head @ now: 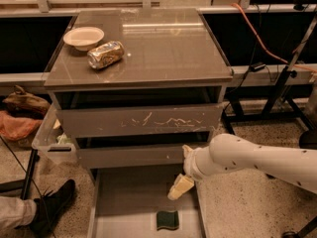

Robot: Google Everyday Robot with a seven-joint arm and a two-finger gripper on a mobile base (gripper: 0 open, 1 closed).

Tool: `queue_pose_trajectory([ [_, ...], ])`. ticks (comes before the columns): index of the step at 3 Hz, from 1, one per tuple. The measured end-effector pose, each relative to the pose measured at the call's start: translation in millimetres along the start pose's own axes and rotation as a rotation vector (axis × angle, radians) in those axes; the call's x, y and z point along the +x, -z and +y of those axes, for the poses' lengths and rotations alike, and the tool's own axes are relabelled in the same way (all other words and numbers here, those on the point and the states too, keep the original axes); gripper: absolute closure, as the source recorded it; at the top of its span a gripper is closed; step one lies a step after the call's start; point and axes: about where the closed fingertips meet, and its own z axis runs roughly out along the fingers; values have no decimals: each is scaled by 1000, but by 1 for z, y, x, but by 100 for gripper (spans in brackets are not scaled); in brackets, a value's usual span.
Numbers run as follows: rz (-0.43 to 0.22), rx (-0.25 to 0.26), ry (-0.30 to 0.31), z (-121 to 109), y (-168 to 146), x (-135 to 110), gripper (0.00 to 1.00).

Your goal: Pick sponge from bottom drawer and place on counter

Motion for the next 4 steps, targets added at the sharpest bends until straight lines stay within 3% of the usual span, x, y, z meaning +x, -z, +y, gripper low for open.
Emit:
queue_pose_trajectory([
  [1,69,-34,-58,14,-62,41,0],
  [2,92,-48,-137,33,-142,91,0],
  [4,66,-64,-146,34,-149,97,0],
])
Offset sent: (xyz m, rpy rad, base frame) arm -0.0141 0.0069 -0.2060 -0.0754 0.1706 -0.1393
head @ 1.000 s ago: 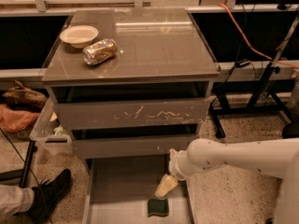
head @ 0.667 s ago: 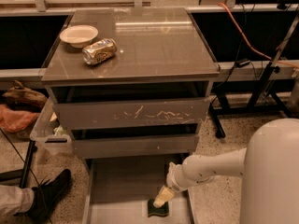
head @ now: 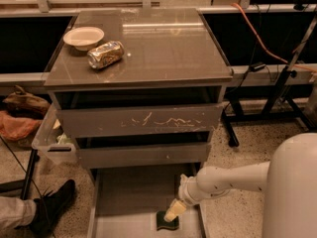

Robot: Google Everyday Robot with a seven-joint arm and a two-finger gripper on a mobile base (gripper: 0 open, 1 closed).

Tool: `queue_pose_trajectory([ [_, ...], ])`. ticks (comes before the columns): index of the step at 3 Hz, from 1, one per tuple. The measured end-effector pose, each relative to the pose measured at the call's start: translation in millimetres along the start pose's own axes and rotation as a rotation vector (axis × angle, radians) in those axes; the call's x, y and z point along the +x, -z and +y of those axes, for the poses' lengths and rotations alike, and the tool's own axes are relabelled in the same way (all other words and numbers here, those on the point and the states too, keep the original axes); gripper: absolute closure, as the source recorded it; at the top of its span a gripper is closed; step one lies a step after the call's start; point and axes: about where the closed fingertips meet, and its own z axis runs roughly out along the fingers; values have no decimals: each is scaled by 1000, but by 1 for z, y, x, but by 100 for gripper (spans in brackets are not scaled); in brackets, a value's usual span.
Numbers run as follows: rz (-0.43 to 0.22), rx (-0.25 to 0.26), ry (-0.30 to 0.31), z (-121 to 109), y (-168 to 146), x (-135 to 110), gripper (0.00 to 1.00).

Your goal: Pick sponge from bottom drawer and place on counter

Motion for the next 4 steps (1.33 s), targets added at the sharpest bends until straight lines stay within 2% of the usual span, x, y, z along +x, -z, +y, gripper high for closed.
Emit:
queue_pose_trajectory([
  [1,-100,-87,-2,11,-22,1,0],
  [2,-258,-173,-36,12,-39,18,0],
  [3,-287,-217,-8,14,-56,35,0],
  [4,-286,-217,-8,14,-56,35,0],
])
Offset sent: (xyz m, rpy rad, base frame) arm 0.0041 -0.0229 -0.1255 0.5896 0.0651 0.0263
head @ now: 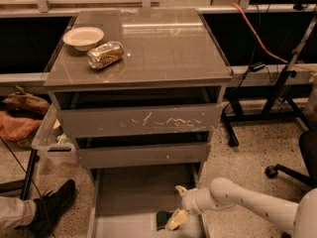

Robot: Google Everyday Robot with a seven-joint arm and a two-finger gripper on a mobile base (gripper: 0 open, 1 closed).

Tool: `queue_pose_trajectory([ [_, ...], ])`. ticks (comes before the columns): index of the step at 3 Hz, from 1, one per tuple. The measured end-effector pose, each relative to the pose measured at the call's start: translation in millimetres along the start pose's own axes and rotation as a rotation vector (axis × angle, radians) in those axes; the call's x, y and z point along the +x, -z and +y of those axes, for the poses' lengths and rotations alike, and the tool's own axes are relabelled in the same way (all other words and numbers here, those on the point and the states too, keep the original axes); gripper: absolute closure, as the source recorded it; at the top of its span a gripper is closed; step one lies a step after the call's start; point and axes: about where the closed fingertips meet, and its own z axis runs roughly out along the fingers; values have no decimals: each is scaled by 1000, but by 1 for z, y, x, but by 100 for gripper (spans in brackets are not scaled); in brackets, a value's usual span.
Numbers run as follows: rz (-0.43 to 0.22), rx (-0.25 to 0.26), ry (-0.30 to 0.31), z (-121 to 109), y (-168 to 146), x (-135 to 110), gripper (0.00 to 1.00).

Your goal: Pick sponge from bottom drawer and place on counter

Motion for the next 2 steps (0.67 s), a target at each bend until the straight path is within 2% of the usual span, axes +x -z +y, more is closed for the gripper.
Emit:
queue_pose_trajectory([
  [1,45,20,-25,-9,-27,24,0],
  [2,74,94,-74,-24,-54,57,0],
])
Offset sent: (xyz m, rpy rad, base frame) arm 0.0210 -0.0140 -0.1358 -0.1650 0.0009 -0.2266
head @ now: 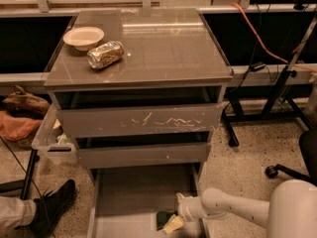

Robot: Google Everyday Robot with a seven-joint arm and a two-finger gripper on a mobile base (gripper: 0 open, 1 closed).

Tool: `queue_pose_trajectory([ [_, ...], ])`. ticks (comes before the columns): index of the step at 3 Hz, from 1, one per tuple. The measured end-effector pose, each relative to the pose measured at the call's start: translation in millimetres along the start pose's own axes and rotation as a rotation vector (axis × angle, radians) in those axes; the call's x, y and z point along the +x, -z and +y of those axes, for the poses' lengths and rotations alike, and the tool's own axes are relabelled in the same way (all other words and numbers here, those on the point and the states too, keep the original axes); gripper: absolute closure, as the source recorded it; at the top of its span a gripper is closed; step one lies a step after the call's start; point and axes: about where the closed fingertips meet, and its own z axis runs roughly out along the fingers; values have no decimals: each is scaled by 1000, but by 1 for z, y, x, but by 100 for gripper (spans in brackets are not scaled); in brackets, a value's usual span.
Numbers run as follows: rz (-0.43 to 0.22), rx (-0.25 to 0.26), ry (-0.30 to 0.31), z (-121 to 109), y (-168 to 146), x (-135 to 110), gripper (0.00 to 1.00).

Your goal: Pick sponge from bottom drawer and place on counter

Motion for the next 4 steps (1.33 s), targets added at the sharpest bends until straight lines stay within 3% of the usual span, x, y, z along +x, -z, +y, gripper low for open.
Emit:
queue_pose_trajectory([
  [1,44,121,0,-25,-35,23,0],
  [4,54,132,36,-7,-67,27,0],
])
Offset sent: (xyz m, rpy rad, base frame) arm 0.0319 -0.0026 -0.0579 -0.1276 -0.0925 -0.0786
